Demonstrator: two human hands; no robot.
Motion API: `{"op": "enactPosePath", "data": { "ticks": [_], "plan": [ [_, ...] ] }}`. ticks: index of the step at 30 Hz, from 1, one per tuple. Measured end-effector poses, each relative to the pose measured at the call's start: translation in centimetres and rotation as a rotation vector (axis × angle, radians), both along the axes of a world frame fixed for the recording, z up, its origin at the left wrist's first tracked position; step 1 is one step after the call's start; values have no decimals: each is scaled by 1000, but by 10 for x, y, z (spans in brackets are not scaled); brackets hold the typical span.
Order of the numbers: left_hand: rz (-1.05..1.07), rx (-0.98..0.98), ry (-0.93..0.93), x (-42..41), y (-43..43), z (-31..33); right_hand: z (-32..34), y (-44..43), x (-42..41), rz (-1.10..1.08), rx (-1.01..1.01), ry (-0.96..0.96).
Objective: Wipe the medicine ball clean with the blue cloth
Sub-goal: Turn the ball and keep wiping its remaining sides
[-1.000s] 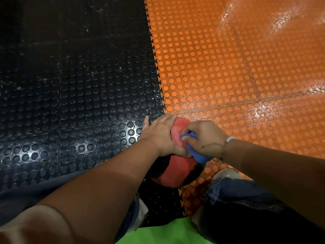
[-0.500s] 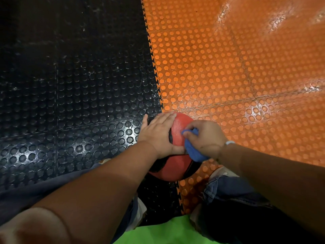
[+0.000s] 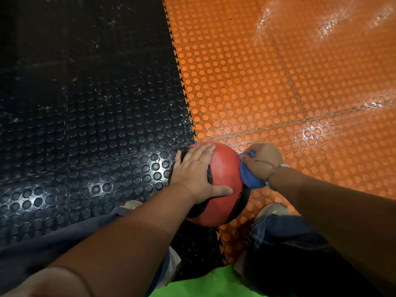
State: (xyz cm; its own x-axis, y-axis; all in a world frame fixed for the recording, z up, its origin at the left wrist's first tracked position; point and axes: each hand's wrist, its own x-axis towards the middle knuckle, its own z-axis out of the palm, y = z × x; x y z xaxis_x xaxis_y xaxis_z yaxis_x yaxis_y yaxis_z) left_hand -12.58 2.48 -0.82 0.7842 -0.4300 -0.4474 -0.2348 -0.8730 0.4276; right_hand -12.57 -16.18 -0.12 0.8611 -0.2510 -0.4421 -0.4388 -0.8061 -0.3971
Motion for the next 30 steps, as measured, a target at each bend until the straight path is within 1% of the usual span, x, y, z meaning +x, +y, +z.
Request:
{"op": "enactPosePath", "data": {
  "ticks": [2,4,6,7,10,11,13,15,16,18,20,21,22,24,25,27,29,30],
  "plan": [
    [-14,10,-6,0,1,0,4,10,-11,77,-1,-47],
    [-27,8,2,1,4,0,14,26,-24,267,46,-107],
    [-36,8,5,3,4,1,21,35,-33,433,23,-132],
    [-34,8,6,3,3,2,20,33,-31,426,-3,-130],
    [3,5,10,2,-1,2,16,22,-15,209,-52,-120],
    [15,7,13,3,-2,2,16,24,-12,187,-71,-122],
    [26,8,20,6,-1,3,17,35,-14,275,-95,-139],
    [11,15,26,7,1,3,22,49,-23,371,-31,-151],
    [0,13,29,7,2,2,22,47,-22,362,-16,-128],
    [-2,-11,31,6,1,2,19,35,-9,222,-13,-67],
    [22,-30,23,6,-2,0,16,29,3,112,-44,-62],
    [32,-35,20,8,-3,0,16,32,4,126,-67,-67],
    [38,-36,19,9,-3,0,19,36,2,195,-88,-92],
    [33,-36,22,10,1,-1,20,47,-7,336,-31,-113],
    [25,-37,29,8,4,-1,22,46,-9,374,-6,-104],
    [11,-37,32,3,6,-1,19,32,2,269,57,-38],
    [21,-31,16,0,5,-2,17,20,12,150,37,-46],
    [28,-27,12,0,5,-2,16,21,11,148,13,-62]
  ]
}}
